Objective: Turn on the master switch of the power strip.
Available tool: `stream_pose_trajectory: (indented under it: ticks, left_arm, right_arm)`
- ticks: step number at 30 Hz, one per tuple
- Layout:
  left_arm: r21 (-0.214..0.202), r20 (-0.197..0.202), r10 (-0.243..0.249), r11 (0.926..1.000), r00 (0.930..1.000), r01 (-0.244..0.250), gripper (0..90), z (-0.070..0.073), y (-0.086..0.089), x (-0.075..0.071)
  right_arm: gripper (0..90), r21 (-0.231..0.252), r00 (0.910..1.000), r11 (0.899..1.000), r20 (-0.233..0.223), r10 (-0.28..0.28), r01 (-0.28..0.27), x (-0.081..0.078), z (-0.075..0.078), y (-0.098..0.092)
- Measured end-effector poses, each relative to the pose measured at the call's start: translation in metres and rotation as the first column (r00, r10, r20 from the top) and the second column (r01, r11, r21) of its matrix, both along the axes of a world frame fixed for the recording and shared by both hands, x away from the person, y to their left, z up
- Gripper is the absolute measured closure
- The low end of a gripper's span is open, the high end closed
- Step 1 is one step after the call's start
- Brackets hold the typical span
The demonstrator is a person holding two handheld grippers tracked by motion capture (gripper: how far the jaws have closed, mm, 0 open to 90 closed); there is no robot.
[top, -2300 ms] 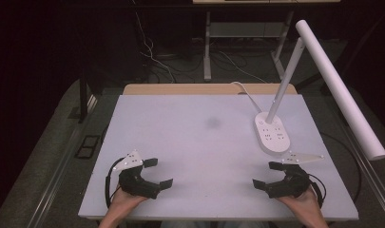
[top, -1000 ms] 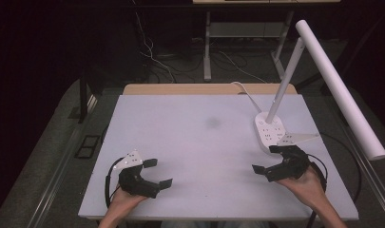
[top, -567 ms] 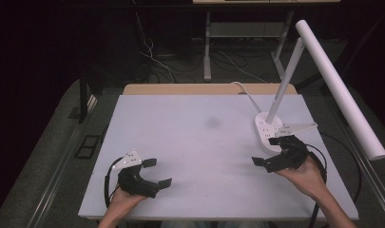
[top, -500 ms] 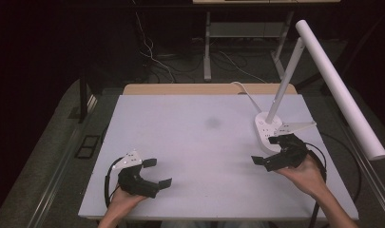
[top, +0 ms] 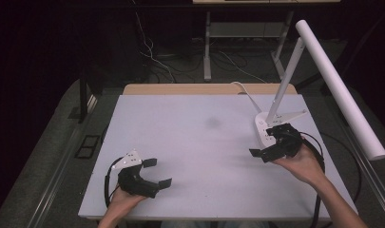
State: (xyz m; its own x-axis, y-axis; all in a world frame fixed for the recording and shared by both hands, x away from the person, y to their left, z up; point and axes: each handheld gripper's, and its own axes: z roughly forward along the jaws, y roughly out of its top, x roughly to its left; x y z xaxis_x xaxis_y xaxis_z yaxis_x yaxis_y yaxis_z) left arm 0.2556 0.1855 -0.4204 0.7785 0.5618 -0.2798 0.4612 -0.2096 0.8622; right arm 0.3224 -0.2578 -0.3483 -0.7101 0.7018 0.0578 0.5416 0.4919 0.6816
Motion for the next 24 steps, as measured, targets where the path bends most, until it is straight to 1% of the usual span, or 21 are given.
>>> stream_pose_trajectory:
  ticks: [2,6,8,13,20,22,24]
  left_arm:
    - [-0.003,-0.003,0.003,1.0,1.0,-0.003,0.0,0.0,0.0,0.0]
    - [-0.001,-0.004,0.008,1.0,1.0,-0.008,0.0,0.0,0.002,0.001]
    - [-0.001,-0.004,0.01,1.0,0.9999,-0.01,0.0,0.0,0.003,0.001]
    - [0.001,-0.007,0.011,0.9999,0.9999,-0.011,0.0,-0.001,0.002,0.001]
    - [0.002,-0.007,0.009,1.0,0.9999,-0.009,0.0,-0.001,0.002,0.001]
    - [0.001,-0.008,0.008,1.0,0.9999,-0.008,0.0,-0.001,0.002,0.001]
    - [0.002,-0.007,0.008,1.0,0.9999,-0.008,0.0,-0.001,0.002,0.001]
  right_arm:
    - [0.1,-0.007,1.0,1.0,0.009,0.003,-0.003,0.004,0.002,0.001]
    - [0.1,-0.019,0.9999,1.0,0.007,-0.009,0.009,0.009,0.005,0.002]
    - [0.1,-0.033,0.9999,0.999,0.014,-0.008,0.008,0.012,0.007,0.003]
    - [0.1,-0.05,0.9998,0.999,0.014,-0.011,0.012,0.019,0.008,0.003]
    - [0.1,-0.06,0.9998,0.998,0.02,-0.009,0.01,0.03,0.007,0.001]
    - [0.1,-0.059,0.9996,0.998,0.019,-0.02,0.021,0.033,0.007,0.0]
    - [3.9,-0.072,0.9996,0.997,0.023,-0.013,0.015,0.036,0.006,-0.002]
